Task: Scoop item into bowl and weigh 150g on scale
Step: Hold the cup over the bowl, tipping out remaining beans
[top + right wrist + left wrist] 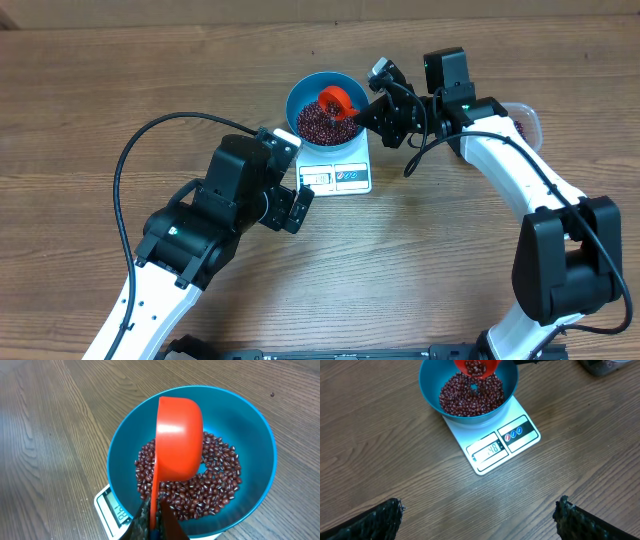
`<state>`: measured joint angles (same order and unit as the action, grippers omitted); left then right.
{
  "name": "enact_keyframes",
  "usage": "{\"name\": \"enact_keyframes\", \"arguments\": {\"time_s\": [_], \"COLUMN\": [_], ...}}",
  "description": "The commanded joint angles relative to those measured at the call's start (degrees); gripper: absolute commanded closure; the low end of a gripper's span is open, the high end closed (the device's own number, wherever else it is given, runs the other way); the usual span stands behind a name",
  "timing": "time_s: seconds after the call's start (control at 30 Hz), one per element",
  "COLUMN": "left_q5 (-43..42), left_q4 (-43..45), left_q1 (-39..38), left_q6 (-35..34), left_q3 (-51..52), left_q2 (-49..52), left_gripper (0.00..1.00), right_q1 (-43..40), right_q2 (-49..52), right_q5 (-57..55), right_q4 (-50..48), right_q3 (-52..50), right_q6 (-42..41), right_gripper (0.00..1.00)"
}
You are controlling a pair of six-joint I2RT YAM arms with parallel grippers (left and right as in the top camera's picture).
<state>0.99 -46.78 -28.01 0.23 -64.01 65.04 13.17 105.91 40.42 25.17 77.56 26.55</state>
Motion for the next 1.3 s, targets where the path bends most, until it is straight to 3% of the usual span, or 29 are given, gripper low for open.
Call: {"name": "enact_keyframes", "arguments": {"time_s": [0.0,0.1,0.2,0.3,1.27], "left_q5": [-0.8,-0.8,-0.8,-0.8,-0.8], "left_q4": [0.0,0.1,0.0,0.1,0.1], "left_q1": [0.3,0.3,0.3,0.3,0.3], "left_q6": [0.9,0.9,0.9,0.9,0.9], "left_q3": [-0.8,-0.8,-0.8,-0.8,-0.8], "left_q2": [-0.5,-0.5,-0.5,-0.5,-0.5], "left_gripper": [0.00,0.00,0.01,0.00,0.00], "right_q1": [0.2,0.6,1.6,2.6,2.6], "right_q2": [-2.4,-3.2,-4.0,-4.4,-4.4], "right_q5": [-1.6,-6.9,-7.3,-9.5,-8.6], "right_q4": [-0.7,-2.3,0.2,-0.5,-1.5], "right_q3": [0.2,0.2,0.2,0.2,0.2], "right_q6": [0.8,-3.8,0.6,-0.4,-2.7], "right_gripper": [0.96,0.96,0.96,0.96,0.96]}}
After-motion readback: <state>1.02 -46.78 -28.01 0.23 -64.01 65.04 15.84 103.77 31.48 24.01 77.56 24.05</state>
